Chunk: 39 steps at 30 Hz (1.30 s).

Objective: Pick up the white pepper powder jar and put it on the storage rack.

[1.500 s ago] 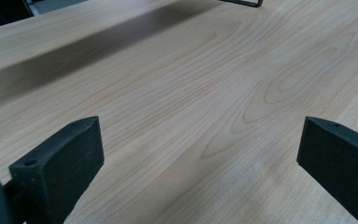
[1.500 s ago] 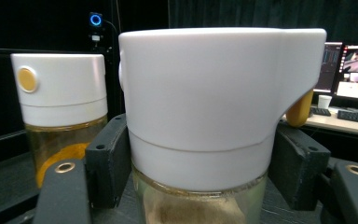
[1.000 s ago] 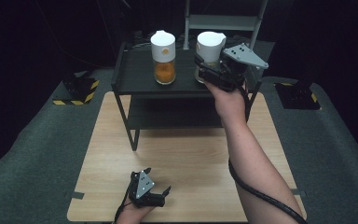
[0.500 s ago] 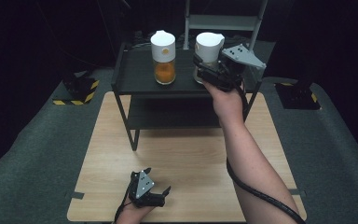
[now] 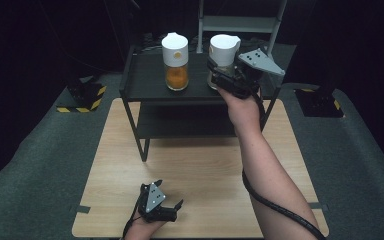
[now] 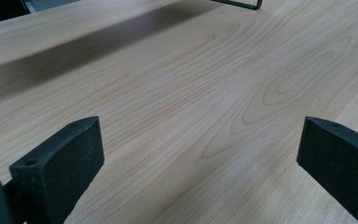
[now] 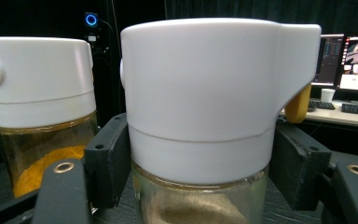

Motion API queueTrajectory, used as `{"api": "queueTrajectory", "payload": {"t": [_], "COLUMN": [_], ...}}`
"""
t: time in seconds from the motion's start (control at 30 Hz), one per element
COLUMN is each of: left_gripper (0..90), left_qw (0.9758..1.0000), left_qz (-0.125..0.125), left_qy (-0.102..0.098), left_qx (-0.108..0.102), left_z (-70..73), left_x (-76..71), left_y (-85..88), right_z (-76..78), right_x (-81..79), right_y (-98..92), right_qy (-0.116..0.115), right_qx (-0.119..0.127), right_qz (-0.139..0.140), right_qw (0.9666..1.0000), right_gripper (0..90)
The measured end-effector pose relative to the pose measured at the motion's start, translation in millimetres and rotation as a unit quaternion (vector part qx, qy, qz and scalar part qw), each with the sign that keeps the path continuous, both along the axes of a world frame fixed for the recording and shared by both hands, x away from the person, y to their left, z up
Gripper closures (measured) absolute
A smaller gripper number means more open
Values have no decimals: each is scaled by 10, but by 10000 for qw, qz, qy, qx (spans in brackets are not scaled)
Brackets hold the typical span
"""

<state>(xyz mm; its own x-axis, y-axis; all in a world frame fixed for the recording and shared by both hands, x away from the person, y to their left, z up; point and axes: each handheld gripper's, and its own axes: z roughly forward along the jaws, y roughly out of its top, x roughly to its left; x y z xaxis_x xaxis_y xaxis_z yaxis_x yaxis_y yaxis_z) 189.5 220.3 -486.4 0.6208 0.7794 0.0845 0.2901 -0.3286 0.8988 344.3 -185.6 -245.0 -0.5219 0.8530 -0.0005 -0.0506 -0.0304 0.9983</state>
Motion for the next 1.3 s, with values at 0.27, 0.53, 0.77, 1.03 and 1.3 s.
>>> {"api": "queueTrajectory", "payload": {"t": [0.27,0.53,0.77,1.03,1.3], "left_gripper": [7,7,7,7,7], "left_qw": [10000,10000,10000,10000,9999], "left_qz": [0,6,10,10,15], "left_qy": [4,4,0,-12,-28], "left_qx": [-3,12,43,66,98], "left_z": [0,3,6,6,7], "left_x": [2,1,1,-1,-3], "left_y": [1,-4,-16,-28,-37], "right_z": [18,-18,-73,-146,-239], "right_x": [-7,-83,-170,-291,-420], "right_y": [-11,-45,-127,-242,-339], "right_qy": [58,-27,-91,-136,-262], "right_qx": [-54,-37,21,6,-79], "right_qz": [-8,-52,11,58,149], "right_qw": [10000,10000,10000,9999,9995], "right_gripper": [240,70,0,0,0]}}
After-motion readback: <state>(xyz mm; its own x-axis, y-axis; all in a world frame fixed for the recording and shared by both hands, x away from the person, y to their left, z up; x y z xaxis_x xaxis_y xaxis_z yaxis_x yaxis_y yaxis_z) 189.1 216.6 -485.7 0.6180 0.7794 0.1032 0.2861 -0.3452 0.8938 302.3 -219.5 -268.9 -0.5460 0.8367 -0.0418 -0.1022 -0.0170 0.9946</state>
